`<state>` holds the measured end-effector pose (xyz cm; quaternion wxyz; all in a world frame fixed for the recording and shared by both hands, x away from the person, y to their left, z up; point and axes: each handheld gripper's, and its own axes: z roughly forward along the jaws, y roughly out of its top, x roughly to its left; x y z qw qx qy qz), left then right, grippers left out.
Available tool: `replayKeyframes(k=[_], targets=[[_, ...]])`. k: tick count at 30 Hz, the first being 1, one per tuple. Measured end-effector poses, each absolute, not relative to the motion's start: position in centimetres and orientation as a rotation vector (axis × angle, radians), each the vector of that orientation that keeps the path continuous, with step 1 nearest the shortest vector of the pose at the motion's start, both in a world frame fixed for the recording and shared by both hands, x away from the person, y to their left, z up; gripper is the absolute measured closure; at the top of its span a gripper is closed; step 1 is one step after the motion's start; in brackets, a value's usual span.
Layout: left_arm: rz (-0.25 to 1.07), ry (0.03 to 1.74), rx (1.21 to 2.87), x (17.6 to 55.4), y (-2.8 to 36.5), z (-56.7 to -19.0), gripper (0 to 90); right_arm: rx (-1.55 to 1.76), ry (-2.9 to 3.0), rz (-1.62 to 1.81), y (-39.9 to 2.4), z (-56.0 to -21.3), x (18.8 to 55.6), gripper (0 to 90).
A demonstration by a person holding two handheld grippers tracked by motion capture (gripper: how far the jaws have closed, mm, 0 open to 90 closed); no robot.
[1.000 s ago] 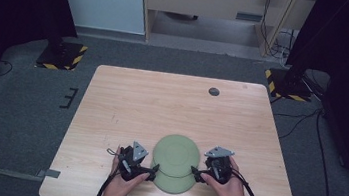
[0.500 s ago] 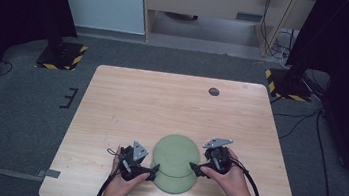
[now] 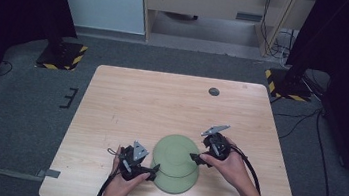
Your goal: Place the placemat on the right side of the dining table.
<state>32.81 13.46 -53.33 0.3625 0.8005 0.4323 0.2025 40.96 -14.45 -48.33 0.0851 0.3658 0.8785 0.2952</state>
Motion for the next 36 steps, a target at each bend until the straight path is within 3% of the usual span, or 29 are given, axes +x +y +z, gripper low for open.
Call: replayKeyframes(k=[19,36], targets=[[0.529,1.113,2.064,32.7,13.3,-53.3,0.8,1.11,2.714,0.86,-11.2,-48.5,45.3,20.8],[0.524,1.123,2.059,32.7,13.3,-53.3,0.6,1.136,2.83,0.884,-9.9,-51.0,46.6,22.2]])
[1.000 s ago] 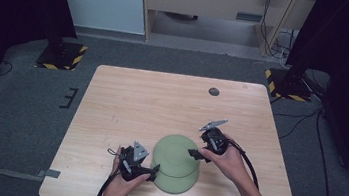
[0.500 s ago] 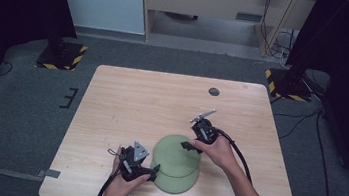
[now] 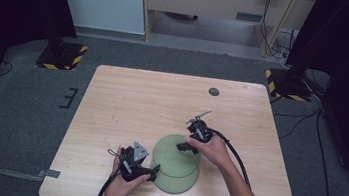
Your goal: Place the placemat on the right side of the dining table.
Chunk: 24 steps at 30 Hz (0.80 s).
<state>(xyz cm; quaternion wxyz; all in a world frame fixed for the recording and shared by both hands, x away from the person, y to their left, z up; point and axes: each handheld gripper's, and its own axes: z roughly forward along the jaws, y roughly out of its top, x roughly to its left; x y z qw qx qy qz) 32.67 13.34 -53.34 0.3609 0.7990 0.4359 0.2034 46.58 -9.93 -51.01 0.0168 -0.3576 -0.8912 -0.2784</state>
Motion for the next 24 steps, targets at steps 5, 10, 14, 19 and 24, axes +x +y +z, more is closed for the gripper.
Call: replayKeyframes(k=[5,10,14,19,24], targets=[[0.525,1.123,2.059,32.7,13.3,-53.3,0.3,-1.093,-2.769,-0.857,-9.6,-51.0,46.5,23.7],[0.522,1.132,2.054,32.7,13.3,-53.4,0.1,-1.086,-2.801,-0.843,-9.7,-50.5,46.2,26.0],[0.527,1.133,2.054,32.7,13.3,-53.4,0.1,-1.065,-2.846,-0.821,-9.6,-49.9,45.9,26.3],[0.531,1.135,2.054,32.6,13.2,-53.4,0.2,-1.057,-2.862,-0.872,-9.7,-48.4,45.3,30.4],[0.529,1.135,2.055,32.6,13.3,-53.3,0.2,-0.999,-2.849,-0.956,-10.0,-46.8,44.5,39.4]])
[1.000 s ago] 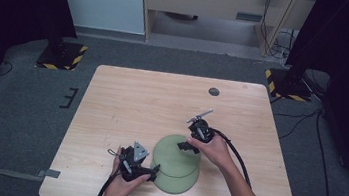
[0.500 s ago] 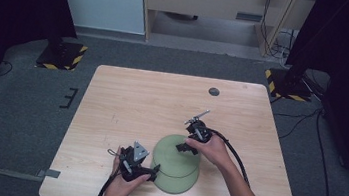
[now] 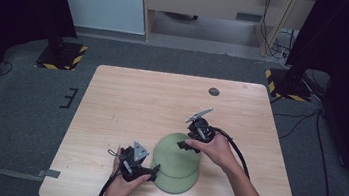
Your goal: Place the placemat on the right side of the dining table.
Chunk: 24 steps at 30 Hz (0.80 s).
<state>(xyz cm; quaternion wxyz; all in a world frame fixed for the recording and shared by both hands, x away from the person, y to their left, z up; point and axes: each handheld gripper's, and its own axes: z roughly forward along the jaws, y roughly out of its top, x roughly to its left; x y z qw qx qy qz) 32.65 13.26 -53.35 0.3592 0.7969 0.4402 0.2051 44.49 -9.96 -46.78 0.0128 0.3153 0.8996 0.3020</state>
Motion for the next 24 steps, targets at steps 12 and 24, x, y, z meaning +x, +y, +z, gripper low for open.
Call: replayKeyframes(k=[12,24], targets=[[0.53,1.132,2.057,32.6,13.3,-53.3,0.2,0.9,2.857,0.937,-10.6,-47.0,44.5,59.9],[0.526,1.134,2.053,32.7,13.3,-53.4,0.1,0.949,2.854,0.865,-11.4,-48.1,45.3,70.7]])
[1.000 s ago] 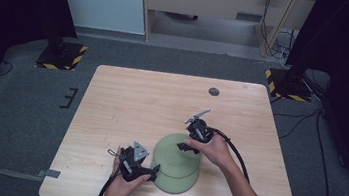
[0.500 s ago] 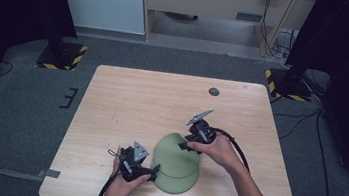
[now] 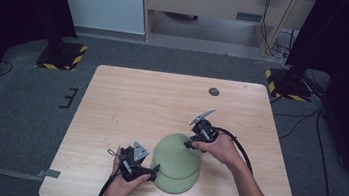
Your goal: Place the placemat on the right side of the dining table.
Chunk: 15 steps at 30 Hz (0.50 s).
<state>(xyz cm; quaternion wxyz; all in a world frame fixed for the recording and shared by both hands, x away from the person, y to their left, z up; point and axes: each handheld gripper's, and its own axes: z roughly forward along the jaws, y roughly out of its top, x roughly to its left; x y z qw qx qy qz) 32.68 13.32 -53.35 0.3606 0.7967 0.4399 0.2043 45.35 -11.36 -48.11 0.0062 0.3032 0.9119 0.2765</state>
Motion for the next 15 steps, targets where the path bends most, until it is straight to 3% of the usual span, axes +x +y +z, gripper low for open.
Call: replayKeyframes(k=[6,15], targets=[[0.53,1.13,2.058,32.7,13.3,-53.3,0.2,0.94,2.833,0.901,-11.6,-47.5,45.2,84.5],[0.53,1.133,2.056,32.6,13.4,-53.3,0.6,0.969,2.799,1.012,-12.6,-44.9,44.7,85.9]])
